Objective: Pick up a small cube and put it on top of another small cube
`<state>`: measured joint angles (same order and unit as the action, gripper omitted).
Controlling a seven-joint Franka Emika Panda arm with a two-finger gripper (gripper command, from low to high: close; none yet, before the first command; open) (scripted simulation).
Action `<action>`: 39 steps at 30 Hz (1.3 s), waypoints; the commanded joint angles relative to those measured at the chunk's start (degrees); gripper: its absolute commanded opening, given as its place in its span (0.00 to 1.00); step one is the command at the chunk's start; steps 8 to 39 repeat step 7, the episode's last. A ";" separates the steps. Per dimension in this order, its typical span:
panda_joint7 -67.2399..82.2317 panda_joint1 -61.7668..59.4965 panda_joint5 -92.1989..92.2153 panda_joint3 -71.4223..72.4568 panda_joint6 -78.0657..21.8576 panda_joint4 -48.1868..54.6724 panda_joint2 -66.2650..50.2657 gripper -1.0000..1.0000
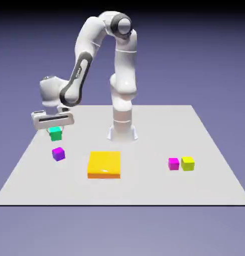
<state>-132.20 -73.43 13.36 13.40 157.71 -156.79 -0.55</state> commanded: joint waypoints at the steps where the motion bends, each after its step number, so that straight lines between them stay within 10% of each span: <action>1: -0.05 0.18 -0.14 -0.08 1.93 0.08 -2.08 0.00; 4: -0.17 0.71 -0.52 -0.37 7.14 0.30 -7.49 0.00; 5: -0.17 0.71 -0.52 -0.37 7.14 0.30 -7.49 1.00; 39: -0.12 0.51 -0.37 -0.26 5.15 0.22 -5.42 1.00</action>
